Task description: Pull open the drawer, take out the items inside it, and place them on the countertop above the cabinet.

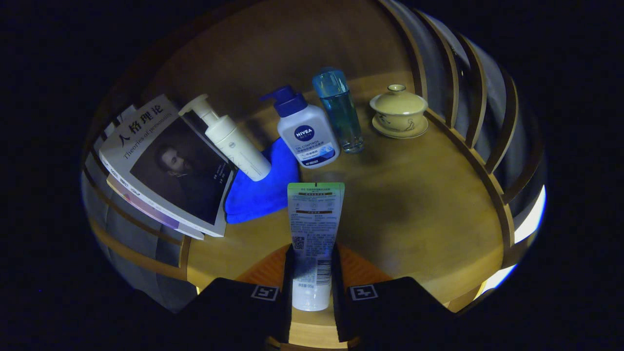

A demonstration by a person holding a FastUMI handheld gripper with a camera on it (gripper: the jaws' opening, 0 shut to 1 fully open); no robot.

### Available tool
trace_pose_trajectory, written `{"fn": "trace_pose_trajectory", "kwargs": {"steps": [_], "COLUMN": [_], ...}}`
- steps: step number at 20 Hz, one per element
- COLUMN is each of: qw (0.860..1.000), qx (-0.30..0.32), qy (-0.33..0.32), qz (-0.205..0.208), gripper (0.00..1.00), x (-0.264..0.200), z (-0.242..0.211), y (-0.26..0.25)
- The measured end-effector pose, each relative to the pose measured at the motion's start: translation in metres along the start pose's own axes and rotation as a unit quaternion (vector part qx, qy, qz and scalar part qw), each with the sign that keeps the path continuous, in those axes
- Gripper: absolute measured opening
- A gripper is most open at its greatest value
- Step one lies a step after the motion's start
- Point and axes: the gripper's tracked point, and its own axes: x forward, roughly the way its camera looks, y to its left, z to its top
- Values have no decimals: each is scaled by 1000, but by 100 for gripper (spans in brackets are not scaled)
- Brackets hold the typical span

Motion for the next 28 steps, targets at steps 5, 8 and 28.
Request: {"fn": "trace_pose_trajectory", "kwargs": {"steps": [5, 8, 28], "qw": [1000, 999, 883], "qx": [-6, -18, -191], "qy": [-10, -41, -428], "qz": [3, 15, -17], "gripper": [51, 77, 98], "x": [5, -11, -216], "z": [1, 11, -80], "y": [8, 17, 55]}}
